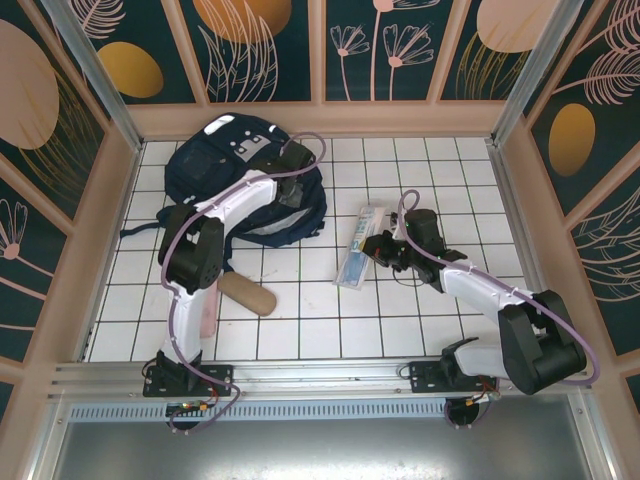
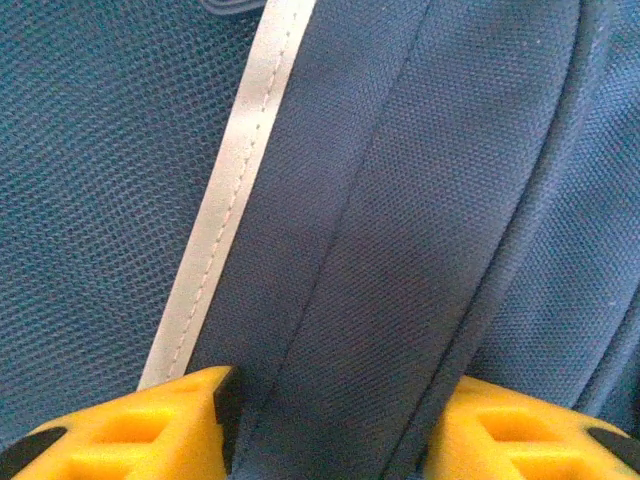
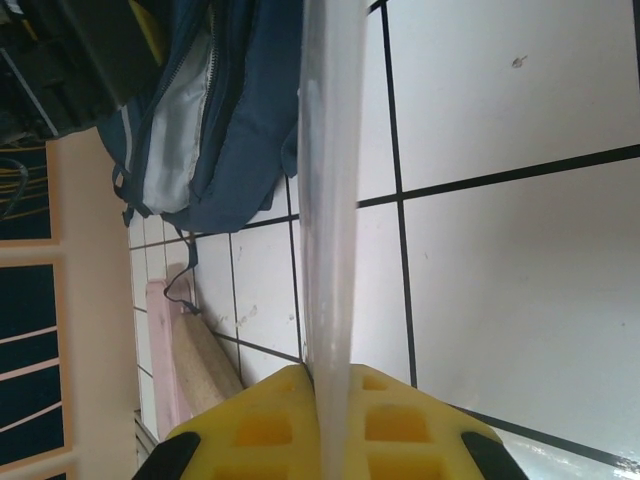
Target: Pack books, pencil case, and school supplies into a backpack
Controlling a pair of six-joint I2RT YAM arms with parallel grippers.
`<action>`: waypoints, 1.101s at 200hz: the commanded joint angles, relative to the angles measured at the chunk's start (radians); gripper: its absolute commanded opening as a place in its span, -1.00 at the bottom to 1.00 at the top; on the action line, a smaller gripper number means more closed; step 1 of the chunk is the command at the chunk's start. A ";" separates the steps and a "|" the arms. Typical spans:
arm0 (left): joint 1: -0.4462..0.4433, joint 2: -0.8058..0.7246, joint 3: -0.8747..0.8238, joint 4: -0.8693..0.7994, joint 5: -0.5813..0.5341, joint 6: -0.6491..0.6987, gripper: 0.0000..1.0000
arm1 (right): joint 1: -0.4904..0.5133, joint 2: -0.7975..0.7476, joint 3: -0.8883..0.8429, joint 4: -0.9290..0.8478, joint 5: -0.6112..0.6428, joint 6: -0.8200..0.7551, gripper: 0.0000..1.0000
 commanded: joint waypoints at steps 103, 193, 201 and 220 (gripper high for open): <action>0.009 -0.136 0.147 -0.055 0.117 -0.064 -1.00 | -0.007 0.036 0.036 0.263 -0.015 0.093 -1.00; 0.024 -0.171 0.424 -0.119 0.229 -0.068 -1.00 | -0.004 0.191 0.103 0.515 -0.057 0.214 -1.00; 0.031 -0.175 0.440 -0.115 0.247 -0.068 -1.00 | -0.001 0.212 0.117 0.534 -0.059 0.228 -1.00; 0.054 -0.187 0.462 -0.100 0.286 -0.081 -1.00 | 0.010 0.266 0.173 0.545 -0.061 0.238 -1.00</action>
